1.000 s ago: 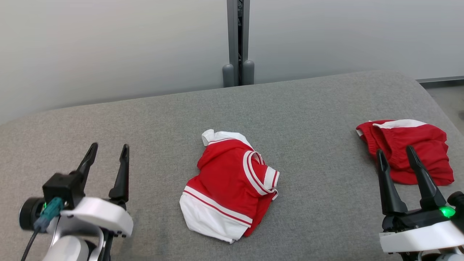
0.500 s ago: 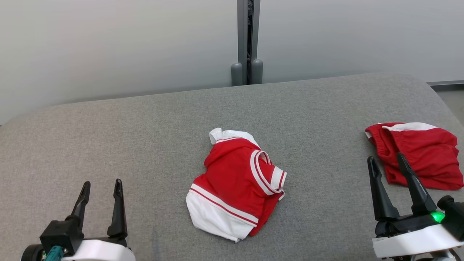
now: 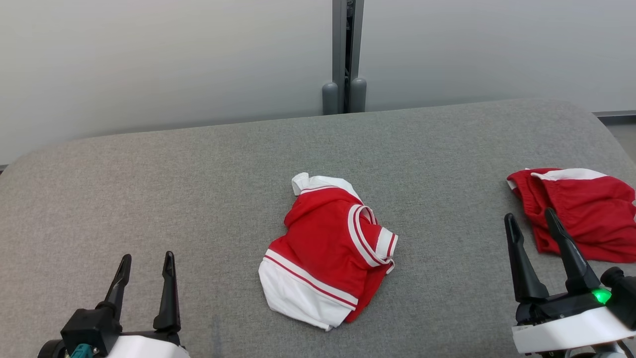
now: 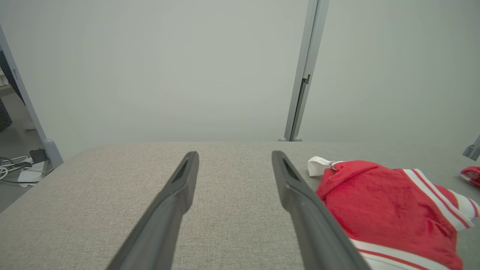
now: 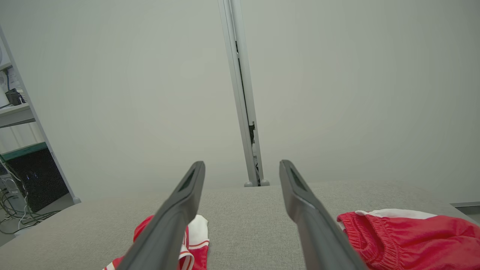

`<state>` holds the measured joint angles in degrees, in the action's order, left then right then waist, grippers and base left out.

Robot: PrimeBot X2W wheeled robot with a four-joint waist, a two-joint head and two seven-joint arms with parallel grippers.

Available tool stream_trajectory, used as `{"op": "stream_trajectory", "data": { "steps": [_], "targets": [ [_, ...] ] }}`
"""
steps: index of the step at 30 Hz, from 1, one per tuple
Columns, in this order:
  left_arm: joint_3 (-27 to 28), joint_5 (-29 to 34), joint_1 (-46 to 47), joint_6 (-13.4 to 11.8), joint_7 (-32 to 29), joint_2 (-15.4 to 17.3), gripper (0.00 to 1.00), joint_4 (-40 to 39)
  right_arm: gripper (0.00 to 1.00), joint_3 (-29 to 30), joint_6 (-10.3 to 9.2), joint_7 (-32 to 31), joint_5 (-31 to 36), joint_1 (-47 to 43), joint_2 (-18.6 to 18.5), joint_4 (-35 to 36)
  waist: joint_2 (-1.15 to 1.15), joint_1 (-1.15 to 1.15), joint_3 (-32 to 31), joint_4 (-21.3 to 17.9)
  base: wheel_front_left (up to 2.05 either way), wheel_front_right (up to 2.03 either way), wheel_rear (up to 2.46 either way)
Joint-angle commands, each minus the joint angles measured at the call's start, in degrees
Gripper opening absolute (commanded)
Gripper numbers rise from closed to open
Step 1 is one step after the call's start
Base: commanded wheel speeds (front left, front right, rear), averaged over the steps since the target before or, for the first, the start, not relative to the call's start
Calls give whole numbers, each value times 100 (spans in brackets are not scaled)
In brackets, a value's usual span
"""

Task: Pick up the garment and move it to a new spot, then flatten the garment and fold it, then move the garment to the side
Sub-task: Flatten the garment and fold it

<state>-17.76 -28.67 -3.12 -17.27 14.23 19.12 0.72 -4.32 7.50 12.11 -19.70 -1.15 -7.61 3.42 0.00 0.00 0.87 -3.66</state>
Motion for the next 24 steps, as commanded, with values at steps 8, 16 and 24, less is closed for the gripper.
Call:
{"op": "stream_trajectory", "data": {
  "steps": [8,16,24],
  "targets": [
    [-8,-8,95,66,51,-6,100,66,100,-25,0,-41,-19,8,-78,28,0,0,-5,14,0,0,0],
    [-38,-36,105,97,55,-6,100,92,100,-52,0,-53,-42,-10,-91,23,0,0,-15,22,0,0,0],
    [-72,-61,149,98,26,7,100,107,100,-75,0,-77,-44,-48,-95,6,0,0,-34,55,0,0,0]
  ]
}}
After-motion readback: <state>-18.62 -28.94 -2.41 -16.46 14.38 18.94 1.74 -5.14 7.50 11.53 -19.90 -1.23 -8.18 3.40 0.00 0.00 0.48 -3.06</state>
